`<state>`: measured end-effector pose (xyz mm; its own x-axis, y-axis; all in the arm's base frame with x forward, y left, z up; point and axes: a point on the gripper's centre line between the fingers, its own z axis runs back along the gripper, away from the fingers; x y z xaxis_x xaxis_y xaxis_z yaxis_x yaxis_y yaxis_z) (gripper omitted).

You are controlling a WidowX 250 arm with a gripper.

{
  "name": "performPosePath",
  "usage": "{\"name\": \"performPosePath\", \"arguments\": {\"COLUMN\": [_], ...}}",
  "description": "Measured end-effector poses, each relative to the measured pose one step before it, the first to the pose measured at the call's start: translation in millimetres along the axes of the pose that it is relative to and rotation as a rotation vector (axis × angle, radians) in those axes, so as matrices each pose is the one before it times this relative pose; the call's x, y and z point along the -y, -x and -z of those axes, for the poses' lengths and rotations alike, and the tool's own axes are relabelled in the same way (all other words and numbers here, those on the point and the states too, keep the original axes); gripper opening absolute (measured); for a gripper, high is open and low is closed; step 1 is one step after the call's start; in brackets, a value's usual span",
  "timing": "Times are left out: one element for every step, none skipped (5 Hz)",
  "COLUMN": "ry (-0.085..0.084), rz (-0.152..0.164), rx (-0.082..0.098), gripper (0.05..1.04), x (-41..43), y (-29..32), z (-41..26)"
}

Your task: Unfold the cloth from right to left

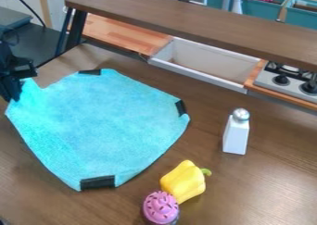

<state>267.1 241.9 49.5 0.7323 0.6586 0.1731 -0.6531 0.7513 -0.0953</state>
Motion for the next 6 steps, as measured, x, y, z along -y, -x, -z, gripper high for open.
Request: {"name": "performPosePath", "arguments": {"ry": [-0.0780, -0.2104, -0.2576, -0.0834, 0.0694, 0.1608], "rz": [-0.0512, -0.1060, -0.0879, 0.0099, 0.1405, 0.1211], "rx": [0.0042, -0.0389, -0.0007, 0.0553, 0.0785, 0.0426], "gripper": [0.216, 0.442, 0.775, 0.991, 1.001, 1.001], "x": [-9.95, -5.41, -3.03, 5.52, 23.81, 25.06], "y": [0.51, 5.71, 7.29, 4.67, 9.94, 3.35], "z": [1.45, -1.75, -8.60, -4.97, -8.80, -18.65]}}
